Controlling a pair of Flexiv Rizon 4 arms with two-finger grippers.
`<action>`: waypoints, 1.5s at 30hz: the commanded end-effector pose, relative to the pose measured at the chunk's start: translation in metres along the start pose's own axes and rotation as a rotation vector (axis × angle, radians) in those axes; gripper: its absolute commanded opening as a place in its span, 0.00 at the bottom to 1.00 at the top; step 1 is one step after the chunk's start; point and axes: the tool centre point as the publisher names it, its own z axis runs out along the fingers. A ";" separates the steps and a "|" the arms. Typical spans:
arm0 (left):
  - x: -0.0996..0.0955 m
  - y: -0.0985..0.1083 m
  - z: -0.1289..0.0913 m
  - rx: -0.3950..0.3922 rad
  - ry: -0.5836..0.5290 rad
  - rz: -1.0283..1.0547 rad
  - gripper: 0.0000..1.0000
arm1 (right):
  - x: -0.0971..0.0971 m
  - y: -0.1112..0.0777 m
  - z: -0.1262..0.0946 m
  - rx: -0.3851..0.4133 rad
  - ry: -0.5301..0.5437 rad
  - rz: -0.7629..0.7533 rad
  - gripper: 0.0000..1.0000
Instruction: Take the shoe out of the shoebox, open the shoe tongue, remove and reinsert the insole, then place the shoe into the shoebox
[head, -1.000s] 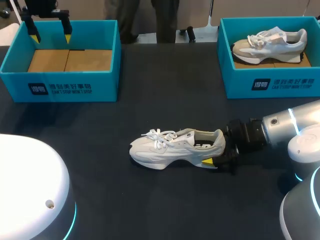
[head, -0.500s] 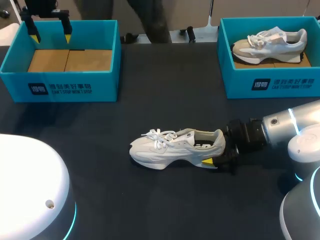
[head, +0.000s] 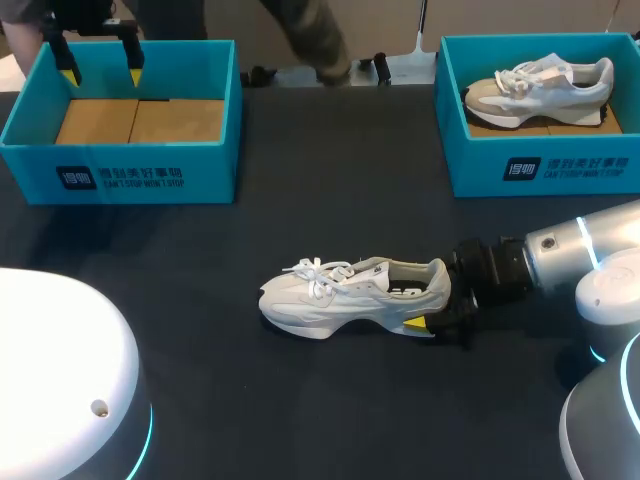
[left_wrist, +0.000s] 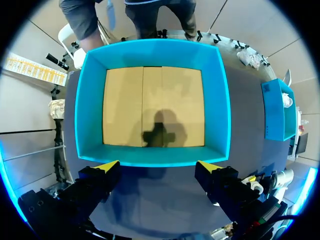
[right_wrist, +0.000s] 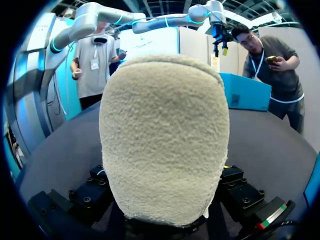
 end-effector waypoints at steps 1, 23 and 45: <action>0.009 0.014 -0.004 0.004 0.011 -0.019 1.00 | -0.001 -0.003 0.005 0.004 -0.001 0.000 0.00; 0.082 0.088 -0.014 0.018 0.043 -0.024 1.00 | -0.001 -0.003 0.005 0.004 -0.001 0.000 0.00; 0.170 0.157 -0.004 0.045 -0.009 0.077 1.00 | -0.001 -0.003 0.005 0.004 -0.001 0.000 0.00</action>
